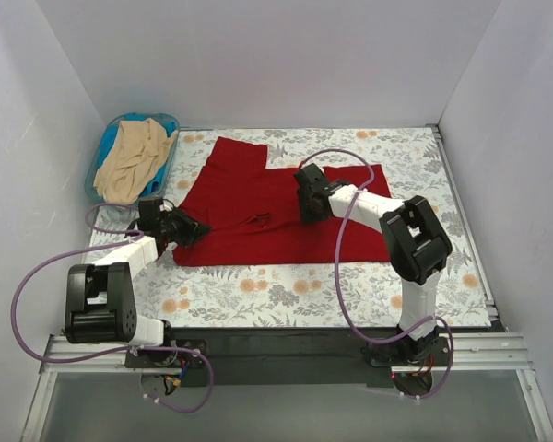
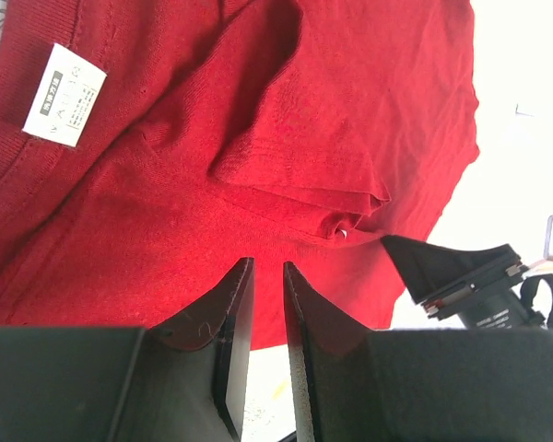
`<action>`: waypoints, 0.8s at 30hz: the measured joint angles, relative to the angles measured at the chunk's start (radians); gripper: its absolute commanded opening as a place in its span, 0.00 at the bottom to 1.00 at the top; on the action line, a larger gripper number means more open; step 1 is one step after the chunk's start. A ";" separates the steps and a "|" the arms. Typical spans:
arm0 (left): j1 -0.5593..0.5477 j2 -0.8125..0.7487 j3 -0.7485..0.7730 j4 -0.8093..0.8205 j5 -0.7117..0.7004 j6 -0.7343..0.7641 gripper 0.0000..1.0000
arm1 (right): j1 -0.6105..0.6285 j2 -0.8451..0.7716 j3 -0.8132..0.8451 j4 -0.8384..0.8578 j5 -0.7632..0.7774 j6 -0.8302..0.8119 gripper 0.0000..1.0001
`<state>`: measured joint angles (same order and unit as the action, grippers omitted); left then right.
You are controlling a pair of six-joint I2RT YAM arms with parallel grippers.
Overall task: Fold and stack the t-shirts
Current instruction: Fold the tshirt
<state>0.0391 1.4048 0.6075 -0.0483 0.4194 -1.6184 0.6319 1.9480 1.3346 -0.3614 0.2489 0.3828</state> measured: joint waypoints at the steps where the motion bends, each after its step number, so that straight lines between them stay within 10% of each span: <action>1: 0.000 0.000 0.000 0.000 0.000 0.001 0.18 | -0.006 0.002 0.005 -0.003 0.005 -0.006 0.40; 13: -0.003 -0.064 0.051 -0.194 -0.158 0.002 0.45 | -0.085 -0.152 -0.105 -0.010 -0.020 -0.015 0.56; 24: -0.002 -0.260 0.026 -0.460 -0.471 -0.112 0.42 | -0.370 -0.605 -0.547 -0.013 -0.107 0.086 0.57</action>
<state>0.0372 1.1450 0.6334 -0.5087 -0.0517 -1.7302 0.2615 1.3434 0.7876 -0.3740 0.1421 0.4686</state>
